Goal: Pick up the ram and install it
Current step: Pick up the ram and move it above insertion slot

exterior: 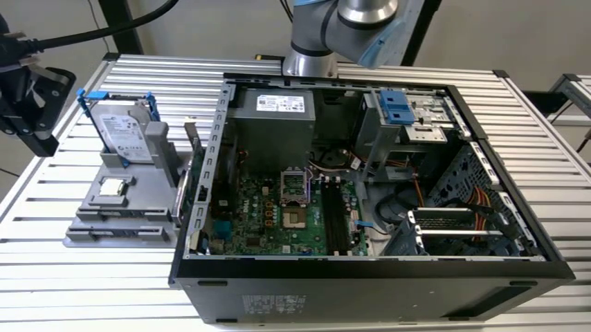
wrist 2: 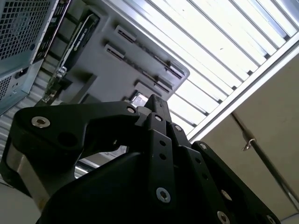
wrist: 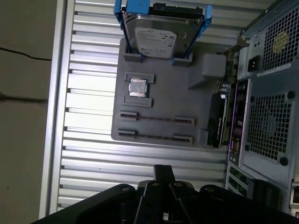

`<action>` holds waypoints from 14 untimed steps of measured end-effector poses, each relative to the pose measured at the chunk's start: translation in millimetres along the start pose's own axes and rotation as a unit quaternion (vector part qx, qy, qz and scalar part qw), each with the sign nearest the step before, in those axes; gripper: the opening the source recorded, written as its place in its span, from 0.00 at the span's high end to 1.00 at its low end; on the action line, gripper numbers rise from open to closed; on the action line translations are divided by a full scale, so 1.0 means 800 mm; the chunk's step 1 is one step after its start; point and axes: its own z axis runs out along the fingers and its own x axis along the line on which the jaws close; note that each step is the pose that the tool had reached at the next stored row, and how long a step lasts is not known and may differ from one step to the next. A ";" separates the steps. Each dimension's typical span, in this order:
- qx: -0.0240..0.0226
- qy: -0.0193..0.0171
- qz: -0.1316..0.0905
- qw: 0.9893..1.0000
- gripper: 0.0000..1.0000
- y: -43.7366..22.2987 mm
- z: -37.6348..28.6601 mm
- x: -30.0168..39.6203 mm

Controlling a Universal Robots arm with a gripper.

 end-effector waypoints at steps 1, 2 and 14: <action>0.000 0.000 -0.002 1.000 1.00 0.0000 0.0000 0.0000; 0.000 0.000 -0.004 1.000 1.00 0.0000 0.0000 0.0000; 0.000 0.001 -0.024 1.000 1.00 0.0000 0.0000 0.0000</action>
